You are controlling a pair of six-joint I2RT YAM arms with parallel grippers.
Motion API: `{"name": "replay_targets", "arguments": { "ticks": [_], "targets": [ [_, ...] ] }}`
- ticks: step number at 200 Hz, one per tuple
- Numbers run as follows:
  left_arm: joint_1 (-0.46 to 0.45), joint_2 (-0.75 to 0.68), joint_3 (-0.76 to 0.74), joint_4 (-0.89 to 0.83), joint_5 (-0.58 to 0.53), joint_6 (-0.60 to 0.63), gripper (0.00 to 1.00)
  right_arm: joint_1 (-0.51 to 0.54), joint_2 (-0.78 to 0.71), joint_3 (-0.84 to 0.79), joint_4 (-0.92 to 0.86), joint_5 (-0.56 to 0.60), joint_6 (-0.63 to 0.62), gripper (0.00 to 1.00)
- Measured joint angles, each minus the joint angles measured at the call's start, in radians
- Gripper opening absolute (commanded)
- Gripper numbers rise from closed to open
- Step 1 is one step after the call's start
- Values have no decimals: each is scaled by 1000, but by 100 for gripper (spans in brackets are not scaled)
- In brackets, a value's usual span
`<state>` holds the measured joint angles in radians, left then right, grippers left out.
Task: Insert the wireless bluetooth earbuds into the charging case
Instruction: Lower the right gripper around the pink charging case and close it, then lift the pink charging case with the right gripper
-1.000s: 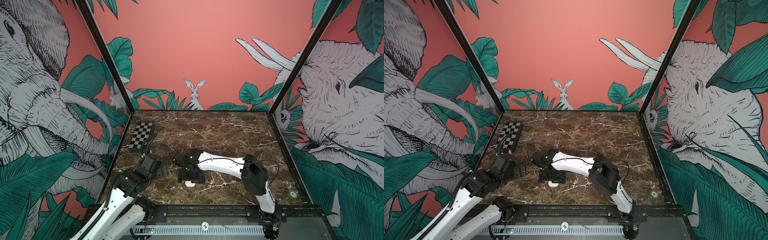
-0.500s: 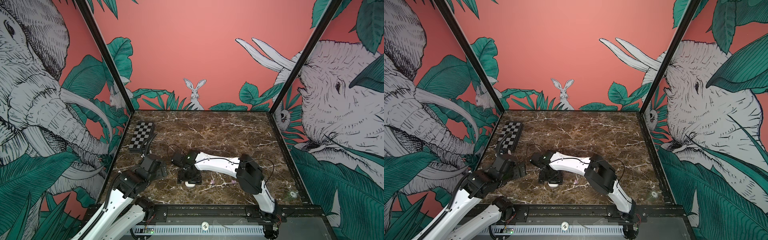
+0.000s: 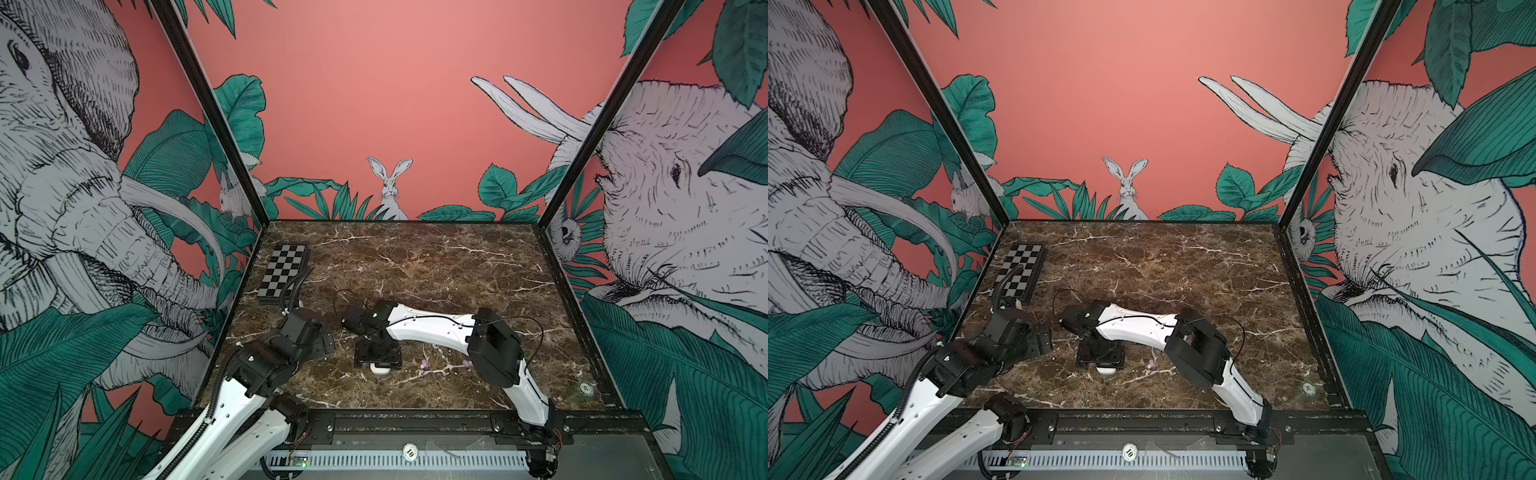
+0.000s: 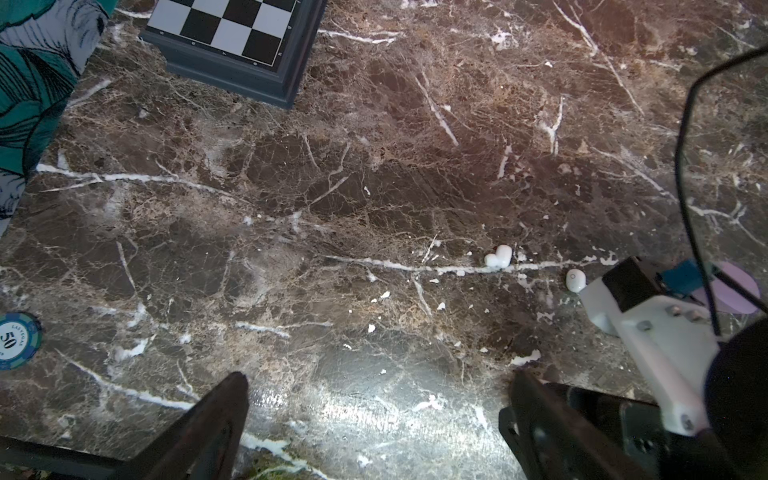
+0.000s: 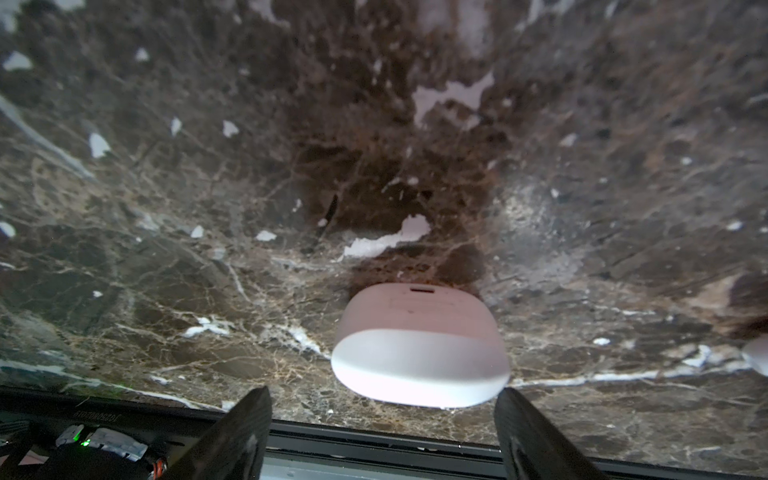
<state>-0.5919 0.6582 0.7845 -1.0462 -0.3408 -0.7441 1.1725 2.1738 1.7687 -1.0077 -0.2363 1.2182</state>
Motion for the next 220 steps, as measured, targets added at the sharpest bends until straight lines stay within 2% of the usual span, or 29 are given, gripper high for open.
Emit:
{"name": "replay_targets", "arguments": {
  "ticks": [115,135,220],
  "targets": [
    [0,-2,-5,2,-1,0,99,-10,10,10,-24,14,-9,81],
    [0,-3,-6,2,-1,0,99,-14,22,19,-27,15,-16,77],
    [0,-4,-6,2,-1,0,99,-15,36,30,-43,25,-18,73]
  ]
}}
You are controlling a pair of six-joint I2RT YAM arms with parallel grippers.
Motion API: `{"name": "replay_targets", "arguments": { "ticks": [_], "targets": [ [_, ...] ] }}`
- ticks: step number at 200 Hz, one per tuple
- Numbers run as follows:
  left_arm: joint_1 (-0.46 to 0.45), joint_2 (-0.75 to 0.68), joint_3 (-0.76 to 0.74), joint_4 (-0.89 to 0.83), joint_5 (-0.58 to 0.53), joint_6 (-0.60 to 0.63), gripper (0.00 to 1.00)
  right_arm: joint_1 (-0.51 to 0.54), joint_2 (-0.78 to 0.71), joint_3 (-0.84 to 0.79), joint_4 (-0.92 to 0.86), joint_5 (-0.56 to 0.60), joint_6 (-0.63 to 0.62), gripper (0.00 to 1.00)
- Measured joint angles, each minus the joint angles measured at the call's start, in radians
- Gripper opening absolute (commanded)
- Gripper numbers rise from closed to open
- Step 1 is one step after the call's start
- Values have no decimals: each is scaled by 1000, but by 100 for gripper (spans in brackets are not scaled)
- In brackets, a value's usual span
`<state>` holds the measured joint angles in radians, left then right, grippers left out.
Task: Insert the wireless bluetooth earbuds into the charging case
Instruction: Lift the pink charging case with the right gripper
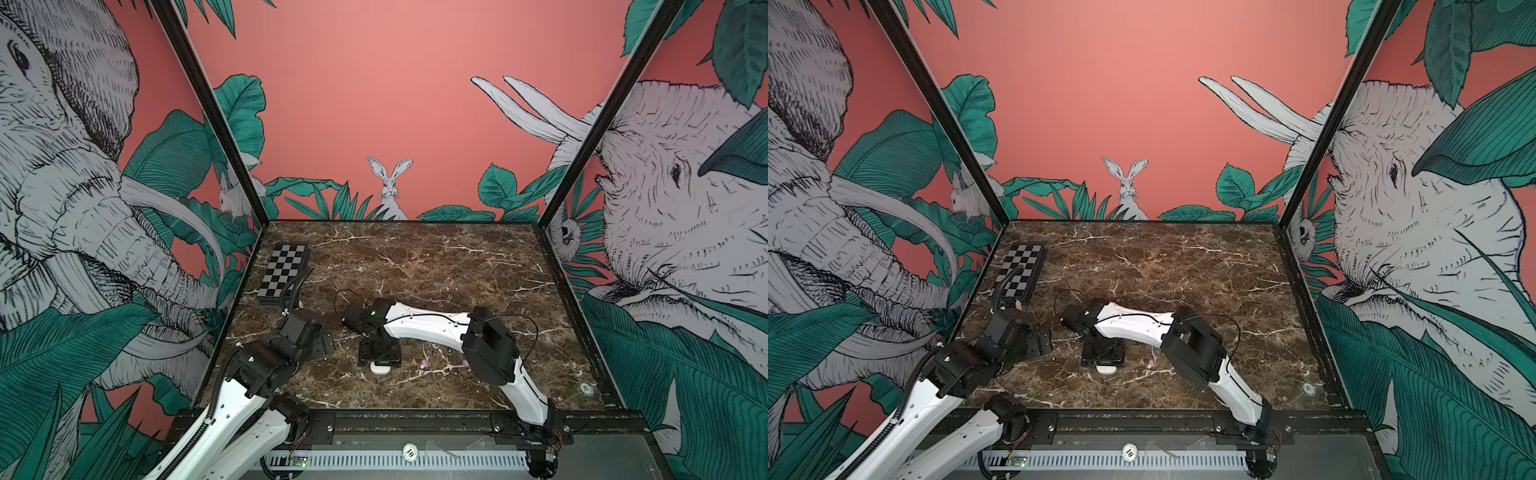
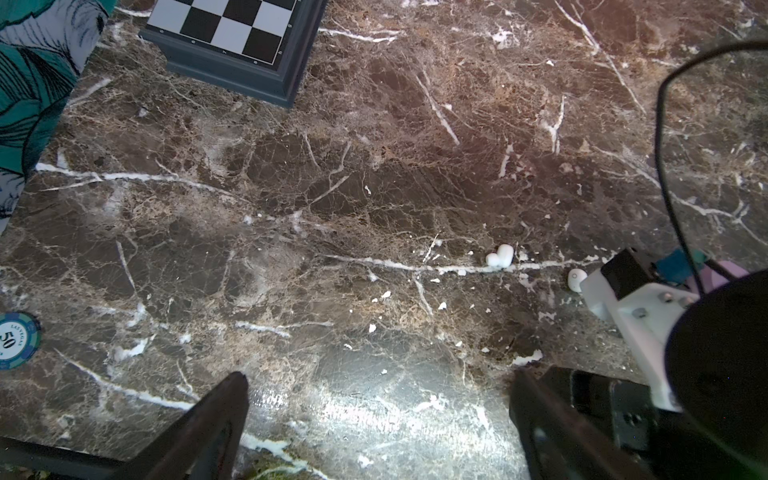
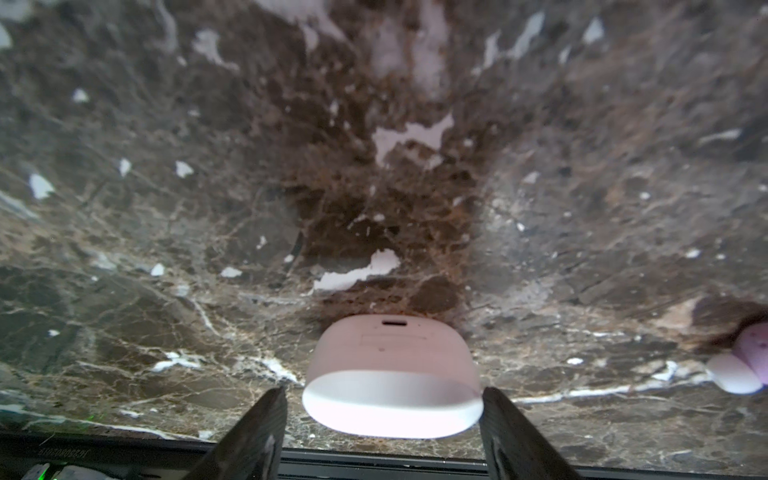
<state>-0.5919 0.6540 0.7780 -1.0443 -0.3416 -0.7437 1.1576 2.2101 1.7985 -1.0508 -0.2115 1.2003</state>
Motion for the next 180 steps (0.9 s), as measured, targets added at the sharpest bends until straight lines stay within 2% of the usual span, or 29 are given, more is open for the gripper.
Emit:
{"name": "replay_targets", "arguments": {
  "ticks": [180],
  "targets": [
    [0,1,-1,3,0,0,99,-2,2,0,2,-4,0,69]
  ]
}}
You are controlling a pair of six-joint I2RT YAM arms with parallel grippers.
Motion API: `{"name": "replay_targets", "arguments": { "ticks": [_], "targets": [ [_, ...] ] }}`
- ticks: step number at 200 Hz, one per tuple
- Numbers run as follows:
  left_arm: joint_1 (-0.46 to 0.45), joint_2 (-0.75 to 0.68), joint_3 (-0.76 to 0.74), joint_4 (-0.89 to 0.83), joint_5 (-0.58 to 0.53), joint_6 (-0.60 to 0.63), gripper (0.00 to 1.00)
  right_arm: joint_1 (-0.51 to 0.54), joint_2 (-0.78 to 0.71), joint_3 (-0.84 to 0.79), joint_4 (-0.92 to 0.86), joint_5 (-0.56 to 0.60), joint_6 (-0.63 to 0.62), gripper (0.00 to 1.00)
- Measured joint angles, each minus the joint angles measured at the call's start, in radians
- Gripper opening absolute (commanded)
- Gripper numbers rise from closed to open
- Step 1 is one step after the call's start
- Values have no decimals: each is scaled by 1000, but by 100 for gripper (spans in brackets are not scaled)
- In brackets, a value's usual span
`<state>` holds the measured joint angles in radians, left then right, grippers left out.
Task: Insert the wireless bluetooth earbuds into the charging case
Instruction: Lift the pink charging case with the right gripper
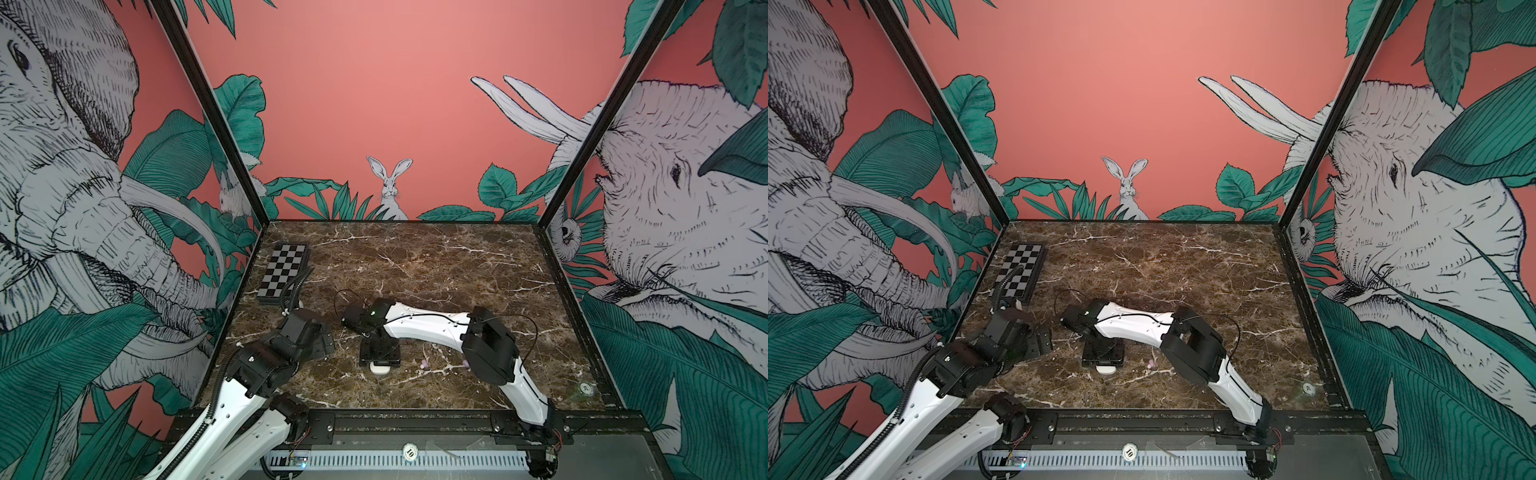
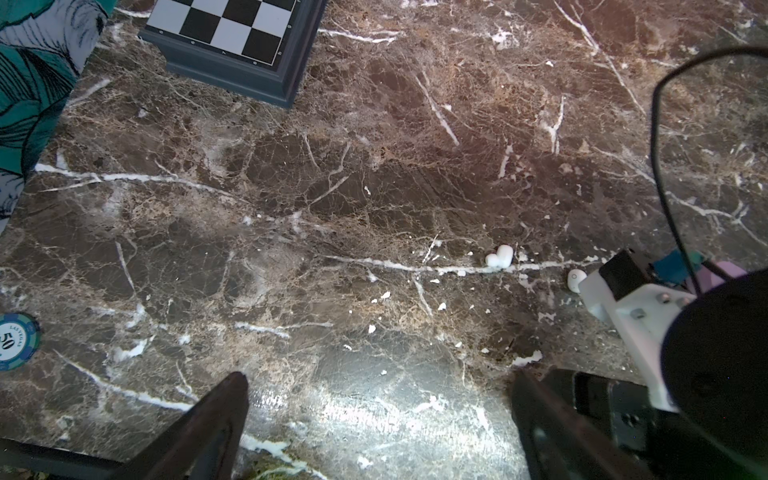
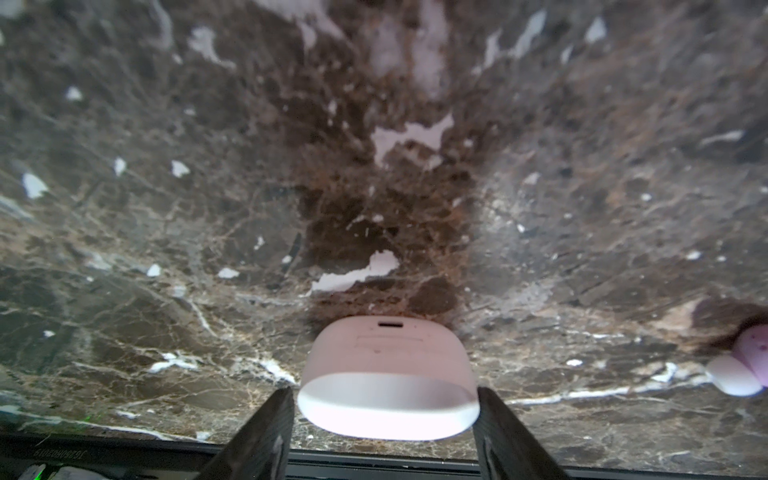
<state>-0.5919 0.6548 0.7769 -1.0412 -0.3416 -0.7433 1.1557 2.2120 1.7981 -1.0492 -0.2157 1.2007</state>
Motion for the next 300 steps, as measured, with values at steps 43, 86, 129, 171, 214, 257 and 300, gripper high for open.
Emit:
{"name": "replay_targets", "arguments": {
  "ticks": [43,86,129,171,214,257,300],
  "targets": [
    [0,-1,0,0,0,0,99,0,0,0,2,-6,0,68],
    [0,-2,-2,0,-1,0,99,-4,3,0,5,-14,0,68],
    [0,-4,-5,2,-4,0,99,-5,16,-7,13,-28,0,67],
    [0,-8,-7,4,-8,0,99,-6,20,-8,15,-25,0,65],
    [0,-11,-7,5,-11,0,99,-6,20,-8,14,-19,0,70],
    [0,-11,-7,7,-11,0,99,-6,20,-8,16,-5,1,67],
    [0,-11,-7,7,-11,0,99,-6,20,-8,19,-2,0,61]
  ]
}}
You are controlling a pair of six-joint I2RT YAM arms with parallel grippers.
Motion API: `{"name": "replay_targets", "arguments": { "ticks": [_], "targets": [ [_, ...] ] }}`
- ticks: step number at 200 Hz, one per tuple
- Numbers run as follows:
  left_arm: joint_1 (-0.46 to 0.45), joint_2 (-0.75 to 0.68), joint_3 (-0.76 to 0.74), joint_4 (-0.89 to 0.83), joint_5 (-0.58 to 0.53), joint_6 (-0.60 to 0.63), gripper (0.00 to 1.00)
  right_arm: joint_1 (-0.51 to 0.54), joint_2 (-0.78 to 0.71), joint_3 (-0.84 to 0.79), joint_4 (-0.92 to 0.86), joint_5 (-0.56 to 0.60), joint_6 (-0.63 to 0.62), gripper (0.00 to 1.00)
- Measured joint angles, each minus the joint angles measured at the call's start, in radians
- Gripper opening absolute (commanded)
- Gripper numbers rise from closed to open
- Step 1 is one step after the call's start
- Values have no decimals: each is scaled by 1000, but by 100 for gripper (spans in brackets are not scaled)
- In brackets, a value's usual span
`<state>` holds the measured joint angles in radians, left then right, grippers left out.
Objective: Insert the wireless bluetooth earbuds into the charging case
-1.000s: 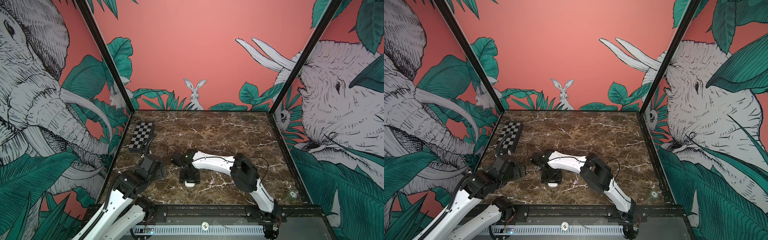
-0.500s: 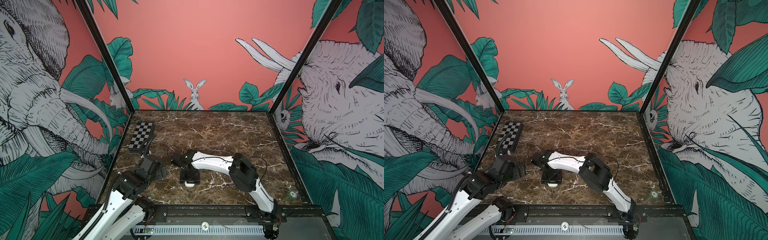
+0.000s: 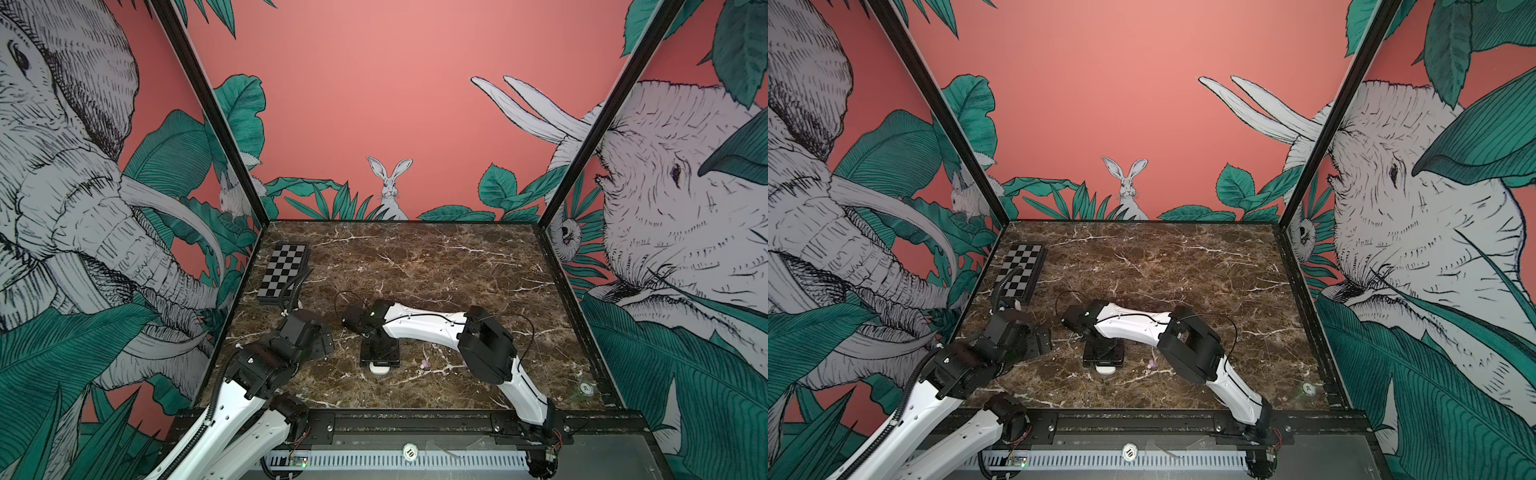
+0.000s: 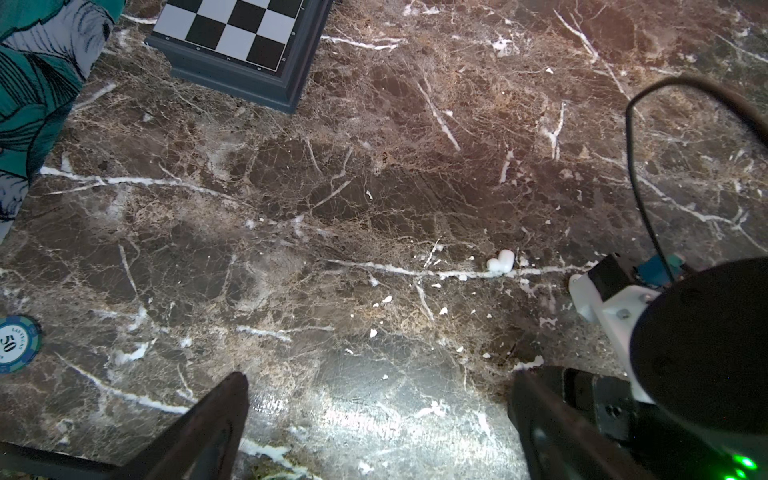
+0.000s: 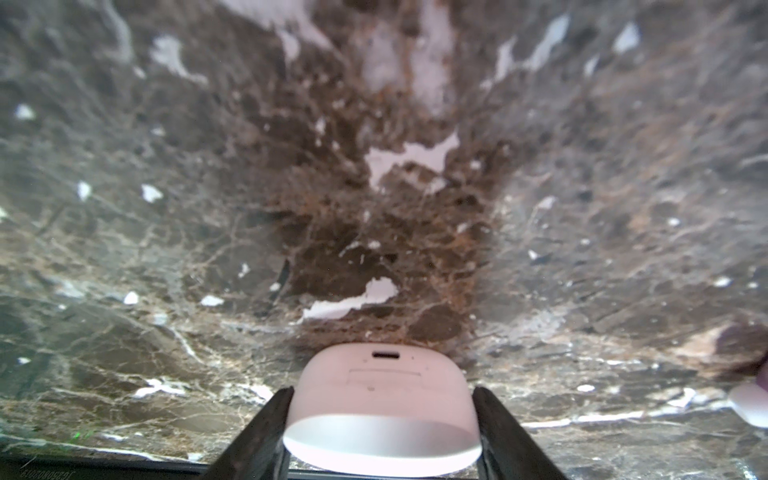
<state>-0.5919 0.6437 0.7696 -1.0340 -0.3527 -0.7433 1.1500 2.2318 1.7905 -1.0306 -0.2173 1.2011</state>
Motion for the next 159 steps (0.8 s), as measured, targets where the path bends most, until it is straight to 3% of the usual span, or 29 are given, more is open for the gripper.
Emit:
{"name": "replay_targets", "arguments": {
  "ticks": [30,48,64,86,120,159],
  "targets": [
    [0,0,0,0,0,0,99,0,0,0,1,0,0,55],
    [0,0,0,0,0,0,99,0,-1,0,1,0,0,34],
    [0,0,0,0,-1,0,99,0,-4,-4,4,2,0,23],
    [0,3,0,0,0,3,99,0,-16,-14,10,22,-1,0],
    [0,13,0,36,33,40,99,-7,-87,-52,31,56,-29,0],
    [0,24,-12,197,165,153,99,-42,-269,-111,43,135,-114,0]
  ]
}}
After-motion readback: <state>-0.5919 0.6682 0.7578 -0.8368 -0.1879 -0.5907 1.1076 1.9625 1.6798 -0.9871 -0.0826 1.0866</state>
